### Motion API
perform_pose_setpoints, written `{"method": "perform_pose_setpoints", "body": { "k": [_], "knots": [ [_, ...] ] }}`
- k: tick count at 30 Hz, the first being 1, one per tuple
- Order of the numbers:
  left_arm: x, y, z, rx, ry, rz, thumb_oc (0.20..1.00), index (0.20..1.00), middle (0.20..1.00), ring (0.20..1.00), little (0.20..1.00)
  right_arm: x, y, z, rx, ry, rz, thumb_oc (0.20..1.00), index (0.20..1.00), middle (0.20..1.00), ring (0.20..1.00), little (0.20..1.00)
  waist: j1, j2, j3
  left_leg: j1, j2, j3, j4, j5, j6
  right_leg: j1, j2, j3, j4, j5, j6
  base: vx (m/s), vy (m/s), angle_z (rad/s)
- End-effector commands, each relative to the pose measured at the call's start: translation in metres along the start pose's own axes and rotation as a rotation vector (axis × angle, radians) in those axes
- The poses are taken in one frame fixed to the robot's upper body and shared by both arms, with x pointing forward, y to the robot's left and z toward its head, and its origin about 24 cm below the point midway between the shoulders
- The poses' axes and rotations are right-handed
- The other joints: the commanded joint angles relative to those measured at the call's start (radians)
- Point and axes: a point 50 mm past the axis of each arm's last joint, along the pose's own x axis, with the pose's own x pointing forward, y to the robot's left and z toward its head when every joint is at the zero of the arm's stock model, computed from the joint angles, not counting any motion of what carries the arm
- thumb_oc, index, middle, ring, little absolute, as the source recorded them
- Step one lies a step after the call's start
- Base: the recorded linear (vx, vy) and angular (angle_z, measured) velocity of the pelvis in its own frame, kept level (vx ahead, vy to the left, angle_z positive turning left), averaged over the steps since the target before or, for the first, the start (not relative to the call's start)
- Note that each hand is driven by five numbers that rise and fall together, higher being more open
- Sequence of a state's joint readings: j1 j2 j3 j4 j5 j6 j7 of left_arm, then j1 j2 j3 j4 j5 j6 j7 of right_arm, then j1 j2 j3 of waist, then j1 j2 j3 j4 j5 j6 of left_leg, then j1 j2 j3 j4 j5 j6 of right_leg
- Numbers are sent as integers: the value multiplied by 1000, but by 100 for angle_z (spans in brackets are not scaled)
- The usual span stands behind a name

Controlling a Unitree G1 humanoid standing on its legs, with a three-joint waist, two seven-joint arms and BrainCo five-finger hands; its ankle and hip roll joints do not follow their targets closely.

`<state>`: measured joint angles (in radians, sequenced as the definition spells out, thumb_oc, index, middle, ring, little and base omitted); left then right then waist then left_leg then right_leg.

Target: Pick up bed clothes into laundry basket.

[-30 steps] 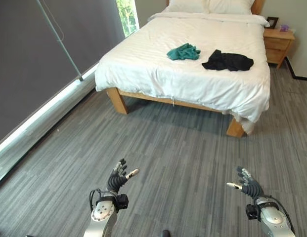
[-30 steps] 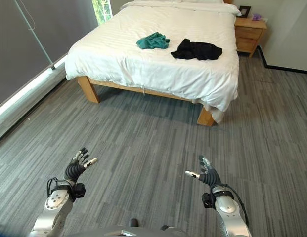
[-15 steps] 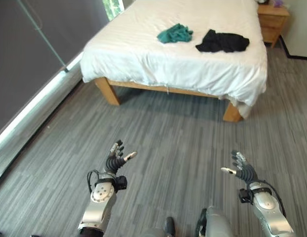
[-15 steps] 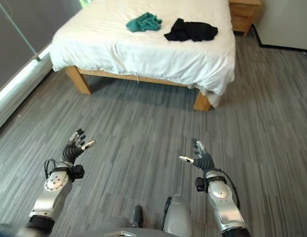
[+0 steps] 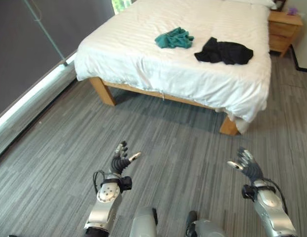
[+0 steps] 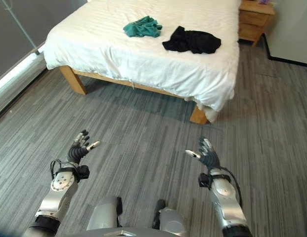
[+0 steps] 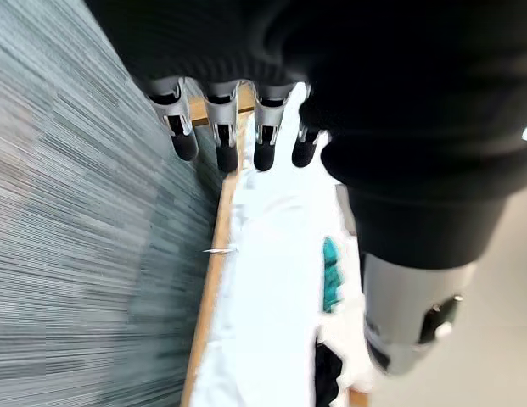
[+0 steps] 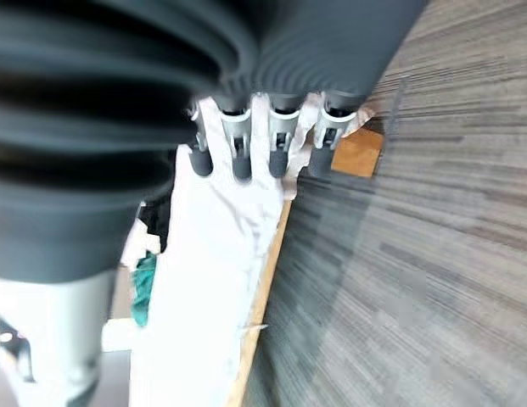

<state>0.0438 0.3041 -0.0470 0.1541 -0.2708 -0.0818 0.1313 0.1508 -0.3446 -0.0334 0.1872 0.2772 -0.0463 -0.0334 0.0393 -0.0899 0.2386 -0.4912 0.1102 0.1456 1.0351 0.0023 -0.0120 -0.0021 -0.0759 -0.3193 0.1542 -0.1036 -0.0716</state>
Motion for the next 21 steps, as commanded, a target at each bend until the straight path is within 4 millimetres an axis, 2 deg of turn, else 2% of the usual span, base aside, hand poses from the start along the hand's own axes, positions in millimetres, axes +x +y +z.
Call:
{"method": "perform_pose_setpoints", "body": {
  "k": [1,3,4,5,6,7,9,10,11,12,14,15,16,17,18,19,21],
  "knots": [
    [10,14,26,-14,-114,17,1000,1000,1000,1000,1000,12,1,37,-21,-158,37,1000,1000,1000,1000,1000,-3,26,10,232,18,-23,-362,66,-61,68,-16,16,-130,52,96,486,14,-21],
    [4,16,21,-12,-96,3,1000,1000,1000,1000,1000,9,-5,35,-18,-153,17,1000,1000,1000,1000,1000,27,45,-20,229,45,8,-705,108,-64,132,-4,22,-147,7,120,623,102,-28],
    [2,15,18,0,-86,-2,1000,1000,1000,1000,1000,9,-4,35,-27,-157,21,1000,1000,1000,1000,1000,37,52,-29,243,43,0,-829,128,-69,158,-3,27,-150,-8,130,536,144,-33],
    [2,14,17,5,-81,-6,1000,1000,1000,1000,1000,9,-3,35,-33,-155,25,1000,1000,1000,1000,1000,39,58,-37,256,40,-12,-900,146,-75,177,-4,25,-152,-13,139,536,149,-25],
    [3,13,17,12,-80,-10,1000,1000,1000,1000,1000,9,-3,35,-41,-157,29,1000,1000,1000,1000,1000,38,69,-49,256,50,-8,-984,192,-91,203,-6,17,-155,-28,148,526,146,-10],
    [2,13,17,19,-78,-12,1000,1000,1000,1000,1000,9,-2,36,-52,-159,35,1000,1000,1000,1000,1000,36,71,-59,257,58,8,-1019,207,-100,228,-16,12,-157,-34,157,685,190,-5],
    [2,13,16,30,-77,-17,1000,1000,1000,1000,1000,9,1,36,-59,-156,49,1000,1000,1000,1000,1000,38,74,-75,272,60,26,-1001,219,-107,261,-33,13,-152,-39,170,549,171,-15],
    [0,14,16,32,-75,-23,1000,1000,1000,1000,1000,9,8,35,-61,-151,78,1000,1000,1000,1000,1000,39,72,-108,285,40,46,-980,177,-82,287,-65,13,-139,-47,193,480,214,-8],
    [0,12,14,38,-71,-32,1000,1000,1000,1000,1000,8,11,33,-63,-147,86,1000,1000,1000,1000,1000,39,57,-121,285,11,52,-948,151,-64,288,-109,8,-94,-29,210,598,310,10],
    [2,11,15,51,-67,-40,1000,1000,1000,1000,1000,9,15,34,-78,-153,89,1000,1000,1000,1000,1000,41,48,-127,292,-15,67,-932,119,-38,260,-162,10,4,29,223,414,326,17],
    [6,10,20,55,-86,-44,1000,1000,1000,1000,1000,12,26,36,-28,-166,107,1000,1000,1000,1000,1000,39,46,-125,347,-72,89,-967,82,18,164,-242,47,209,188,231,326,377,8],
    [7,11,22,60,-93,-43,1000,1000,1000,1000,1000,13,29,38,-20,-176,115,1000,1000,1000,1000,1000,36,49,-117,383,-92,93,-991,73,41,135,-268,47,292,259,232,298,350,8],
    [8,12,26,70,-107,-44,1000,1000,1000,1000,1000,14,32,42,-25,-192,126,1000,1000,1000,1000,1000,21,56,-99,422,-104,82,-1016,65,56,87,-275,58,383,296,234,306,282,18],
    [9,12,28,73,-115,-44,1000,1000,1000,1000,1000,14,34,43,-26,-196,130,1000,1000,1000,1000,1000,10,68,-89,447,-101,70,-1036,63,62,41,-256,79,434,296,233,304,189,27],
    [10,14,30,84,-122,-39,1000,1000,1000,1000,1000,13,35,44,-26,-200,136,1000,1000,1000,1000,1000,0,78,-82,474,-96,58,-1052,55,65,-6,-249,84,462,269,230,300,103,59],
    [11,16,32,96,-127,-31,1000,1000,1000,1000,1000,14,36,45,-28,-203,142,1000,1000,1000,1000,1000,-11,87,-73,499,-89,48,-1070,50,62,-55,-245,77,447,229,221,315,34,77],
    [11,19,34,99,-135,-21,1000,1000,1000,1000,1000,14,36,49,-33,-219,152,1000,1000,1000,1000,1000,-19,82,-65,539,-86,42,-1094,37,44,-84,-248,17,312,188,220,318,-78,73]
  ]
}}
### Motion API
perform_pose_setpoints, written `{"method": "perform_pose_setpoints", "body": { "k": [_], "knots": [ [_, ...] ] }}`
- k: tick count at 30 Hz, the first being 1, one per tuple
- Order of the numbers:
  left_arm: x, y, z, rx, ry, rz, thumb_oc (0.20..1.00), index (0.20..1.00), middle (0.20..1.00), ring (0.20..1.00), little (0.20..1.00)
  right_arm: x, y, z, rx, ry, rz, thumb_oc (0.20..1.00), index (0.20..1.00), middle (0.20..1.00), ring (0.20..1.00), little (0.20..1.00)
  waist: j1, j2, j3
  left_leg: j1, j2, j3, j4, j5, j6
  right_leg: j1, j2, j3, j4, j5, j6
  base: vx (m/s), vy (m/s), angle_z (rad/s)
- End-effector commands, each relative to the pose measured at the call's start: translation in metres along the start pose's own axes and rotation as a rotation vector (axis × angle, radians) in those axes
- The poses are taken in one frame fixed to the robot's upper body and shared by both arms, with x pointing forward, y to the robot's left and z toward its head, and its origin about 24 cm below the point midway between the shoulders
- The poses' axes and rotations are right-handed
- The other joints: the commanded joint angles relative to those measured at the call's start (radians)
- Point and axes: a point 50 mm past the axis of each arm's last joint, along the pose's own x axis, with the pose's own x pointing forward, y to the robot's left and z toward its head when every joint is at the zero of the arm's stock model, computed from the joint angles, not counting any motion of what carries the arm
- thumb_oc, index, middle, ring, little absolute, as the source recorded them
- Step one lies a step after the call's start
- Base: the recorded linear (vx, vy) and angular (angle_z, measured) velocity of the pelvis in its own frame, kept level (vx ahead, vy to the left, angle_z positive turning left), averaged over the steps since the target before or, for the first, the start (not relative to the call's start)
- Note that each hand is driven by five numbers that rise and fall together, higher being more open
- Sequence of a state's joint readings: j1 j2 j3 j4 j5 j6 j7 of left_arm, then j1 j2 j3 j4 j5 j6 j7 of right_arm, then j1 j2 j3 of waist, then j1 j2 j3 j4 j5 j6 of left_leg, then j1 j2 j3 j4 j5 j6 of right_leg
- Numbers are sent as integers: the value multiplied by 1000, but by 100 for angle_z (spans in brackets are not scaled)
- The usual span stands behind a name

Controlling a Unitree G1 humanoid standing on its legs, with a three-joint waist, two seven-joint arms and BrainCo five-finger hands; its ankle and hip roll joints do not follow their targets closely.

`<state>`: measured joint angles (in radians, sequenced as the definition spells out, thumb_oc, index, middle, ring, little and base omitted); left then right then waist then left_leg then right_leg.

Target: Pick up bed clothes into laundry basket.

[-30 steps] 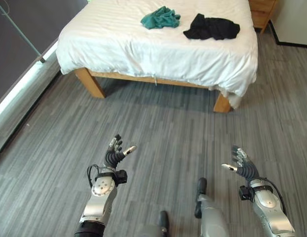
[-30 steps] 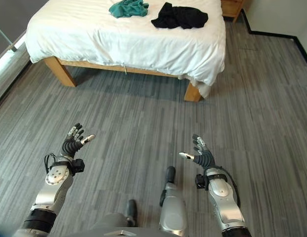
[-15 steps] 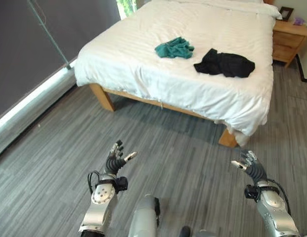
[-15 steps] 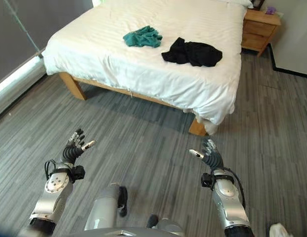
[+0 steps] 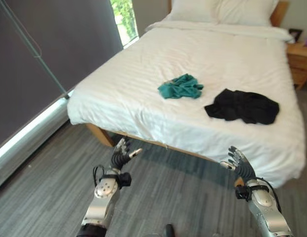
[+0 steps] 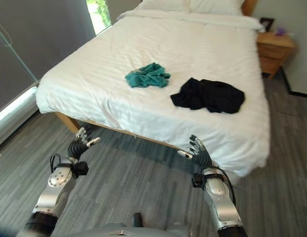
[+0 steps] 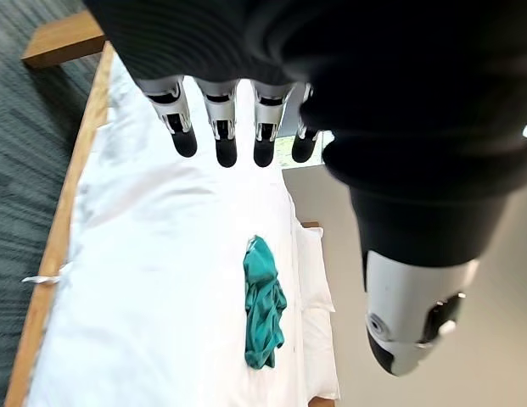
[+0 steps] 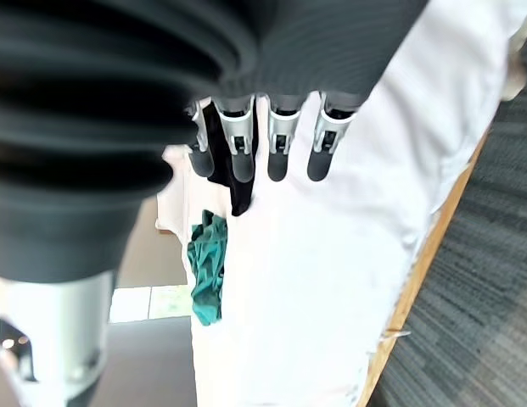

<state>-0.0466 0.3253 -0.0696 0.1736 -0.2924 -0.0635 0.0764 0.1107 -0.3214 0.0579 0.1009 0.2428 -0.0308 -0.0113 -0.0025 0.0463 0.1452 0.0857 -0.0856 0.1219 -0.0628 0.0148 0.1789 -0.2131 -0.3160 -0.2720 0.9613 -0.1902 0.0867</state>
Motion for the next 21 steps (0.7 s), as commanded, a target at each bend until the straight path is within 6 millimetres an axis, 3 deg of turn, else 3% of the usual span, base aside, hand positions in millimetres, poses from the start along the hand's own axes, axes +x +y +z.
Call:
{"method": "perform_pose_setpoints", "body": {
  "k": [1,2,4,9,10,16,19,20,21],
  "knots": [
    [-11,30,15,103,-83,68,1000,1000,1000,1000,1000,11,-9,32,-53,-149,-3,1000,1000,1000,1000,1000,21,-62,30,-25,113,59,-2,17,-163,128,6,-60,-619,266,66,376,-260,84],
    [-14,34,12,120,-69,71,1000,1000,1000,1000,1000,11,-23,40,-104,-176,-62,1000,1000,1000,1000,1000,21,-81,29,-10,124,47,-9,4,-186,136,43,-78,-807,270,84,285,-230,84],
    [-16,32,8,124,-53,62,1000,1000,1000,1000,1000,11,-33,43,-92,-188,-127,1000,1000,1000,1000,1000,32,-93,21,-7,138,53,9,-13,-196,207,68,-71,-887,259,96,194,-187,78],
    [-20,30,3,92,-39,62,1000,1000,1000,1000,1000,1,-61,59,-118,-257,-251,1000,1000,1000,1000,1000,41,-100,-7,-8,158,64,1,3,-214,246,108,-78,-955,245,81,137,-162,6],
    [-23,27,-1,76,-24,36,1000,1000,1000,1000,1000,-8,-90,80,-162,-332,-375,1000,1000,1000,1000,1000,26,-99,-19,-10,180,61,-6,15,-231,278,147,-72,-1007,223,66,103,-172,1],
    [-19,14,-2,74,-6,-41,1000,1000,1000,1000,1000,-30,-127,108,-295,-394,-488,1000,1000,1000,1000,1000,-13,-94,-17,-8,217,52,-11,32,-257,293,196,-48,-1010,187,35,65,-168,-25],
    [-12,6,5,93,-31,-94,1000,1000,1000,1000,1000,-44,-144,124,-376,-419,-531,1000,1000,1000,1000,1000,-36,-99,-5,-29,238,47,60,29,-272,300,214,-43,-1002,164,16,15,-167,-12],
    [-11,4,8,86,-41,-101,1000,1000,1000,1000,1000,-46,-146,130,-395,-432,-532,1000,1000,1000,1000,1000,-38,-100,4,-45,249,27,120,21,-277,305,223,-30,-992,148,5,7,-147,-21],
    [-8,1,11,83,-56,-113,1000,1000,1000,1000,1000,-45,-148,135,-410,-441,-533,1000,1000,1000,1000,1000,-26,-102,22,-75,238,-48,175,44,-278,301,230,-4,-985,145,-3,-22,-105,-25]
  ]
}}
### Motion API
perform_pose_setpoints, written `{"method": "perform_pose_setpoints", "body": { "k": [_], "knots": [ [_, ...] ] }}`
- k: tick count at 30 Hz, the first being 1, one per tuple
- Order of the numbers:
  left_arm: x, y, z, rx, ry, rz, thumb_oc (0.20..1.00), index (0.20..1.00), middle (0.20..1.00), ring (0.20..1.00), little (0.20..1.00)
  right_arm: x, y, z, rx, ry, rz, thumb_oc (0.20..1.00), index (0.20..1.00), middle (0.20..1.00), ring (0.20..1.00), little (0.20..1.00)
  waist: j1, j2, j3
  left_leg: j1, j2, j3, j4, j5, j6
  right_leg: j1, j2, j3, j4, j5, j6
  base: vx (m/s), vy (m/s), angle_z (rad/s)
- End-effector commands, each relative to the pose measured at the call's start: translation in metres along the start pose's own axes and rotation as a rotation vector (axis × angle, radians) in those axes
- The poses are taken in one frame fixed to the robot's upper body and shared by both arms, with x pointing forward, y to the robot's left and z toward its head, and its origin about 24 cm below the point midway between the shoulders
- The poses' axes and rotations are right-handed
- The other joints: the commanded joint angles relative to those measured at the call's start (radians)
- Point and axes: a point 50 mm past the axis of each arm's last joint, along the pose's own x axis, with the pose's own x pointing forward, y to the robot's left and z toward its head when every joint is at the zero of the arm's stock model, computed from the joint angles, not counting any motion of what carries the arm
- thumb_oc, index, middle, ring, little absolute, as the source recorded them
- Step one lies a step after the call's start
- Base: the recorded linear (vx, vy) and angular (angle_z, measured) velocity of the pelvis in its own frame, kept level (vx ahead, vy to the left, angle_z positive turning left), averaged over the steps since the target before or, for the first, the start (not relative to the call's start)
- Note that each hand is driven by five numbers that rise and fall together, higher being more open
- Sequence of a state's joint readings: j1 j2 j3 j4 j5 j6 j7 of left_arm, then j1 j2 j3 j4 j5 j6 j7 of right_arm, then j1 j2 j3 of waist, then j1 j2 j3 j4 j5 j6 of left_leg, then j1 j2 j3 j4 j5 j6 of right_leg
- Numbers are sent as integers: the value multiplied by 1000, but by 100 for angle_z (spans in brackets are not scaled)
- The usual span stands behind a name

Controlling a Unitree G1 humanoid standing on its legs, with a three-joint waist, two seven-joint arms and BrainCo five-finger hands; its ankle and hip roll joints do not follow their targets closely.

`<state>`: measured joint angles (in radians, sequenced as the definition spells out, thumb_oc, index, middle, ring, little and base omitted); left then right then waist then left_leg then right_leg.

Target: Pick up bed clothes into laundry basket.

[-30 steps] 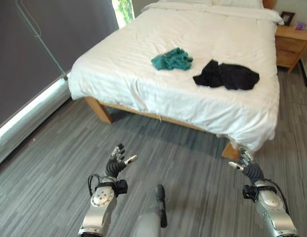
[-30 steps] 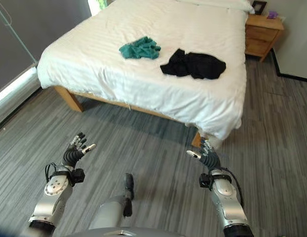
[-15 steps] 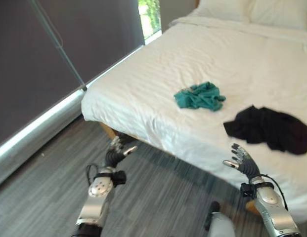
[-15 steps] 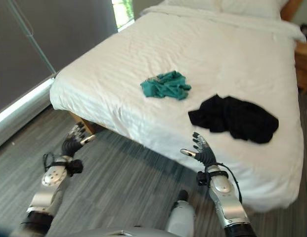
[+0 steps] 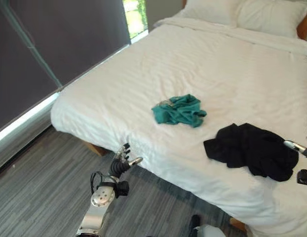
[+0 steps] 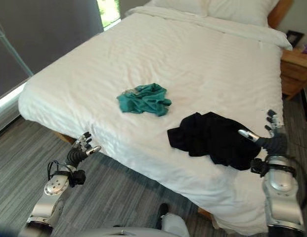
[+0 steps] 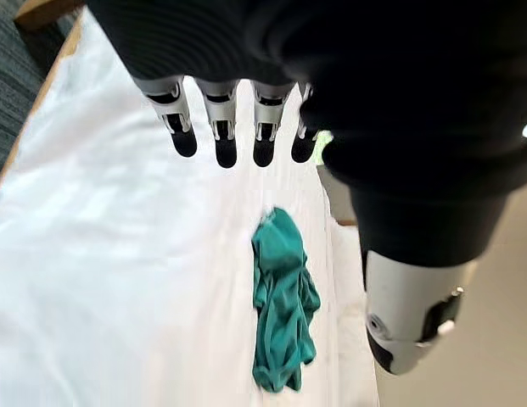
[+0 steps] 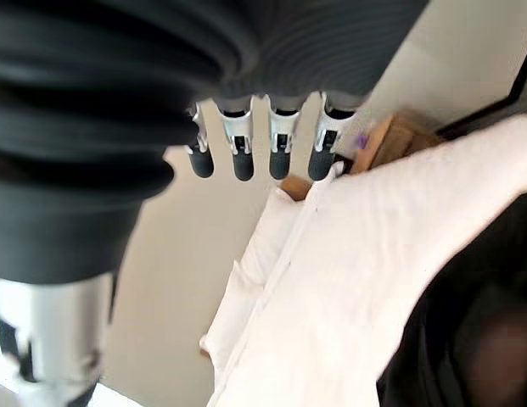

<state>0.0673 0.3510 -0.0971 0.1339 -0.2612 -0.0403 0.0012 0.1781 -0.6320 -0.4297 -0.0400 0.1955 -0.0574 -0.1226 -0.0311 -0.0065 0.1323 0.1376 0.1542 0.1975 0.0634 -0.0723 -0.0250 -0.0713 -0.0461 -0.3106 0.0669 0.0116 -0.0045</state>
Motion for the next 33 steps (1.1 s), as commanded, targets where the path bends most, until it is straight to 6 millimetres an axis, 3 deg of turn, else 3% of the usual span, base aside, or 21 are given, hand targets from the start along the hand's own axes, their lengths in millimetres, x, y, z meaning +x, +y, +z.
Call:
{"method": "perform_pose_setpoints", "body": {
  "k": [1,2,5,8,13,23,24,25,26,27,29,30,31,32,33],
  "knots": [
    [14,3,37,32,-164,-25,1000,1000,1000,1000,1000,14,-9,34,-8,-168,-30,1000,1000,1000,1000,1000,10,-53,42,-154,-25,-168,54,132,-74,156,-44,44,-92,-51,85,-3,-98,-75],
    [17,-1,37,40,-163,-35,1000,1000,1000,1000,1000,16,-8,29,44,-145,-34,1000,1000,1000,1000,1000,21,-67,50,-215,-85,-255,30,94,-66,163,-50,68,-113,-41,94,13,-66,-95],
    [16,-1,35,27,-157,-31,1000,1000,1000,1000,1000,13,-7,22,46,-116,-32,1000,1000,1000,1000,1000,14,-70,45,-236,-97,-231,18,98,-59,165,-52,70,-124,-29,108,54,-10,-71],
    [16,1,35,15,-154,-27,1000,1000,1000,1000,1000,10,6,15,37,-76,10,1000,1000,1000,1000,1000,5,-54,32,-215,-100,-231,5,79,-45,154,-52,107,-119,-36,114,56,100,-28],
    [10,6,29,6,-133,-18,1000,1000,1000,1000,1000,-1,27,-17,91,82,99,1000,1000,1000,1000,1000,3,-35,5,-128,-120,-201,-114,86,-20,163,-80,127,-116,-37,130,119,172,-50],
    [-7,22,12,6,-61,6,1000,1000,1000,1000,1000,22,61,-35,-8,182,257,1000,1000,1000,1000,1000,73,-50,8,-117,-139,-203,-149,83,1,154,-98,127,-143,-11,151,31,60,9],
    [-9,21,11,10,-53,-6,1000,1000,1000,1000,1000,24,67,-48,-16,249,289,1000,1000,1000,1000,1000,89,-55,12,-122,-141,-213,-151,84,2,153,-98,121,-147,-8,152,0,17,13],
    [-9,18,9,-12,-42,-29,1000,1000,1000,1000,1000,23,71,-77,-31,399,295,1000,1000,1000,1000,1000,111,-59,20,-128,-143,-226,-151,88,2,153,-97,110,-149,-5,153,0,10,12],
    [-9,19,9,-13,-43,-27,1000,1000,1000,1000,1000,24,72,-77,-30,397,295,1000,1000,1000,1000,1000,109,-59,21,-128,-143,-226,-151,88,2,153,-97,110,-149,-5,153,-8,-6,30],
    [-7,19,23,3,-97,-57,1000,1000,1000,1000,1000,18,62,-106,-172,551,296,1000,1000,1000,1000,1000,131,-59,29,-138,-146,-244,-151,94,1,151,-95,98,-151,-4,151,-3,-15,34],
    [-7,23,27,-13,-111,-40,1000,1000,1000,1000,1000,7,57,-124,-225,653,293,1000,1000,1000,1000,1000,139,-59,33,-145,-146,-257,-151,98,1,150,-95,89,-153,-4,152,4,-14,24],
    [-7,24,27,-13,-111,-39,1000,1000,1000,1000,1000,8,57,-124,-225,652,294,1000,1000,1000,1000,1000,138,-59,32,-146,-146,-258,-151,98,1,149,-95,88,-153,-4,152,6,-17,25],
    [-7,28,31,-6,-129,-27,1000,1000,1000,1000,1000,-6,51,-141,-305,746,305,1000,1000,1000,1000,1000,150,-57,37,-156,-147,-269,-151,103,0,146,-96,76,-154,-4,152,2,-13,21],
    [-7,28,32,-6,-129,-27,1000,1000,1000,1000,1000,-5,51,-141,-305,746,305,1000,1000,1000,1000,1000,148,-58,37,-157,-147,-270,-151,104,0,145,-96,75,-154,-4,152,3,-24,16],
    [-8,32,37,15,-148,-19,1000,1000,1000,1000,1000,-23,46,-157,-406,833,342,1000,1000,1000,1000,1000,157,-55,43,-167,-148,-283,-151,108,-1,141,-95,64,-154,-5,151,7,-12,12]
  ]
}}
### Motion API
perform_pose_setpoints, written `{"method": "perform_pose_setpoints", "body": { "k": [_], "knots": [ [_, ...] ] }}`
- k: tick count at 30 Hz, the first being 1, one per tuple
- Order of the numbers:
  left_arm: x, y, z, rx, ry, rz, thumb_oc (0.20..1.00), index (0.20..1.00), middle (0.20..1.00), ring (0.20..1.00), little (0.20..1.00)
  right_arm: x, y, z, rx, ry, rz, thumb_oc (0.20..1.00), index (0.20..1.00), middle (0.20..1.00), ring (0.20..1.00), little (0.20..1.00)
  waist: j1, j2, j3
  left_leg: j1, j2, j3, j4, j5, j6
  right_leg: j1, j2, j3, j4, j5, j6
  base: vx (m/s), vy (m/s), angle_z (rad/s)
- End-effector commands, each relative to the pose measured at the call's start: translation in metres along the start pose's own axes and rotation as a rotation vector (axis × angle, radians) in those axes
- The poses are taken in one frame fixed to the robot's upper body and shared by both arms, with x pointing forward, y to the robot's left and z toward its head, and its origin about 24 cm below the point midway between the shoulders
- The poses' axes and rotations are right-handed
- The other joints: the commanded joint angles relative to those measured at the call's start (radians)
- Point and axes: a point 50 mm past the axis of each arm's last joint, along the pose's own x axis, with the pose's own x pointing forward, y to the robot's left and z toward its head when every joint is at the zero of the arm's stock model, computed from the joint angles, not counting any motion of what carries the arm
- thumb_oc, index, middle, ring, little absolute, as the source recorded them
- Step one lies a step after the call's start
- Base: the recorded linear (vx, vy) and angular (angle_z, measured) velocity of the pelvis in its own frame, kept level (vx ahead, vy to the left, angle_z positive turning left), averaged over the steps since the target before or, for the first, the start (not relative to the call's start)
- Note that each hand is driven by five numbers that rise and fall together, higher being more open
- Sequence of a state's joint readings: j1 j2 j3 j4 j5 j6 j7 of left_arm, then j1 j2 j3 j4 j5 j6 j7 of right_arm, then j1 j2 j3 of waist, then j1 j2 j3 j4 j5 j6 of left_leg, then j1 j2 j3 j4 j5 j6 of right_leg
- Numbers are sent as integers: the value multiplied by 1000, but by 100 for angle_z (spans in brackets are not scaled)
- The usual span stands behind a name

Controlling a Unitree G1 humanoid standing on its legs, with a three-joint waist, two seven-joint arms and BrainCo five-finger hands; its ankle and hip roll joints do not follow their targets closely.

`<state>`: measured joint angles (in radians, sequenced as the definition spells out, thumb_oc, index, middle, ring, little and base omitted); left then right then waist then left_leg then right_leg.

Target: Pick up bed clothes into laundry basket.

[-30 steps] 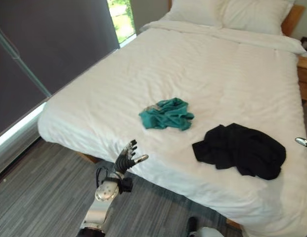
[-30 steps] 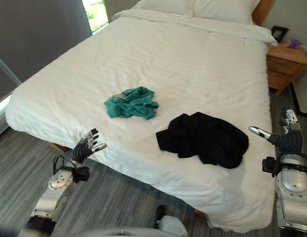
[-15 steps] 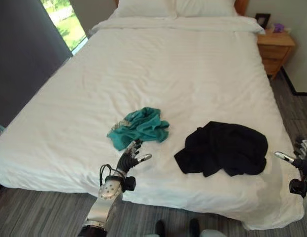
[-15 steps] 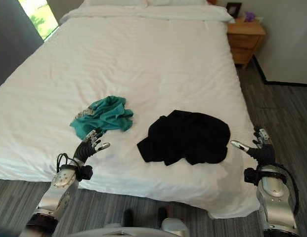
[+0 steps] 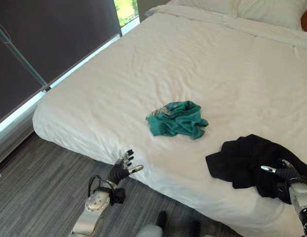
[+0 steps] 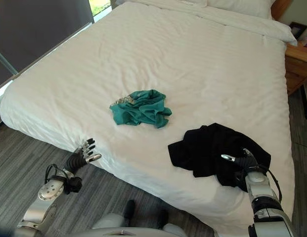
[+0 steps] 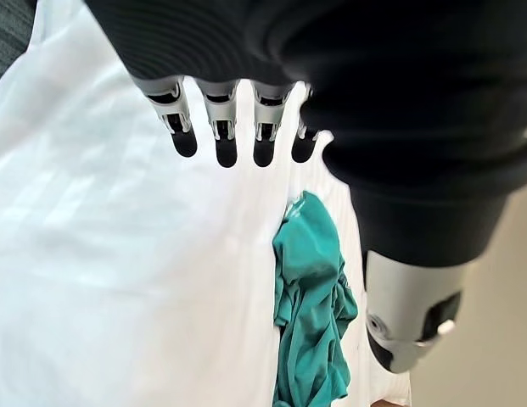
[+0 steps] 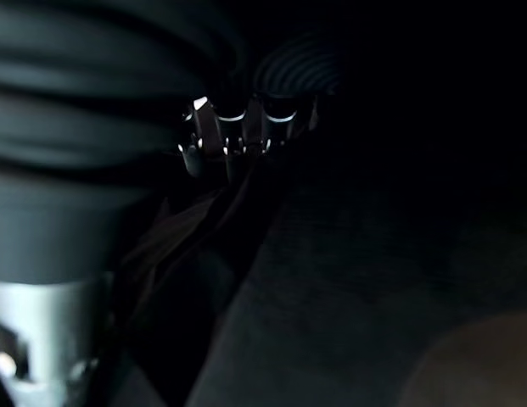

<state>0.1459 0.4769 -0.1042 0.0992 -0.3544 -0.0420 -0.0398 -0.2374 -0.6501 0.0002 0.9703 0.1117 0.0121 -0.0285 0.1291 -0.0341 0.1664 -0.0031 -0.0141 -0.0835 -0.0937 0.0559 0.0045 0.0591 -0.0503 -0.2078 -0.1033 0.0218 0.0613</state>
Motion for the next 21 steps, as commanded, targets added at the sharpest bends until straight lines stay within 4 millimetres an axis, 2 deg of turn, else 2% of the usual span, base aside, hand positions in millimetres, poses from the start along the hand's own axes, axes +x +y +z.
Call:
{"method": "perform_pose_setpoints", "body": {
  "k": [1,2,3,4,5,6,7,8,13,15,18,19,20,21],
  "knots": [
    [8,13,45,3,-206,14,1000,1000,1000,1000,1000,-7,-5,-43,-218,192,18,1000,1000,1000,1000,1000,-2,-26,11,-32,20,-9,6,-18,-31,8,-90,-43,16,-15,85,8,-12,18],
    [8,13,45,4,-205,15,1000,1000,1000,1000,1000,-7,-5,-43,-218,191,19,1000,1000,1000,1000,1000,-3,-26,10,-33,20,-10,6,-17,-32,8,-90,-44,16,-15,85,15,2,20],
    [9,19,52,51,-225,15,1000,1000,1000,1000,1000,-12,-2,-60,-258,258,44,200,200,200,200,200,-3,-23,12,-39,20,-16,6,-15,-33,2,-89,-52,16,-16,87,10,3,18],
    [9,19,53,52,-225,16,1000,1000,1000,1000,1000,-11,-2,-60,-258,257,45,200,200,200,200,200,-3,-24,12,-39,20,-16,6,-15,-33,2,-88,-52,16,-16,87,11,6,13],
    [11,24,62,102,-249,12,1000,1000,1000,1000,1000,-14,-1,-68,-285,288,62,200,200,200,200,200,-4,-21,12,-43,20,-18,6,-14,-34,-2,-88,-51,16,-16,87,7,3,7],
    [13,29,73,154,-275,14,1000,1000,1000,1000,1000,-13,0,-65,-302,276,76,200,200,200,200,200,-5,-22,12,-47,20,-18,6,-13,-35,-4,-87,-52,16,-17,88,17,15,12],
    [19,37,105,290,-354,8,1000,1000,1000,1000,1000,-14,3,-68,-345,282,96,200,200,200,200,200,-14,-19,10,-51,23,-19,6,-14,-37,-9,-86,-51,16,-17,89,16,12,13],
    [19,37,106,292,-356,7,1000,1000,1000,1000,1000,-14,4,-68,-342,282,97,200,200,200,200,200,-12,-21,11,-51,23,-19,6,-14,-37,-9,-86,-51,16,-18,89,14,18,11],
    [37,54,179,580,-499,59,1000,1000,1000,1000,1000,-17,21,-67,-385,240,170,200,200,200,200,200,-45,-24,8,-49,27,-9,6,-21,-39,-15,-81,-35,16,-17,94,12,6,-3],
    [43,58,210,695,-551,101,1000,1000,1000,1000,1000,-17,32,-57,-385,175,205,200,200,200,200,200,-62,-26,6,-47,30,-1,6,-23,-39,-18,-80,-25,16,-16,97,11,23,-4],
    [57,65,227,724,-538,147,1000,1000,1000,1000,1000,-17,44,-38,-390,76,241,200,200,200,200,200,-86,-27,12,-46,31,15,6,-26,-39,-27,-81,-11,16,-10,101,-11,32,-19],
    [57,65,228,724,-539,146,1000,1000,1000,1000,1000,-17,44,-38,-389,76,240,200,200,200,200,200,-85,-28,12,-46,31,15,6,-26,-39,-27,-81,-10,16,-10,101,-34,57,-39],
    [63,74,248,824,-520,202,1000,1000,1000,1000,1000,-18,53,-6,-377,-79,263,200,200,200,200,200,-116,-29,19,-55,35,35,6,-26,-39,-48,-80,9,16,-1,106,-44,65,-45],
    [67,83,249,821,-484,231,1000,1000,1000,1000,1000,-22,58,5,-360,-145,276,200,200,200,200,200,-127,-33,24,-61,37,45,6,-27,-40,-60,-79,19,16,4,109,-44,65,-48]
  ]
}}
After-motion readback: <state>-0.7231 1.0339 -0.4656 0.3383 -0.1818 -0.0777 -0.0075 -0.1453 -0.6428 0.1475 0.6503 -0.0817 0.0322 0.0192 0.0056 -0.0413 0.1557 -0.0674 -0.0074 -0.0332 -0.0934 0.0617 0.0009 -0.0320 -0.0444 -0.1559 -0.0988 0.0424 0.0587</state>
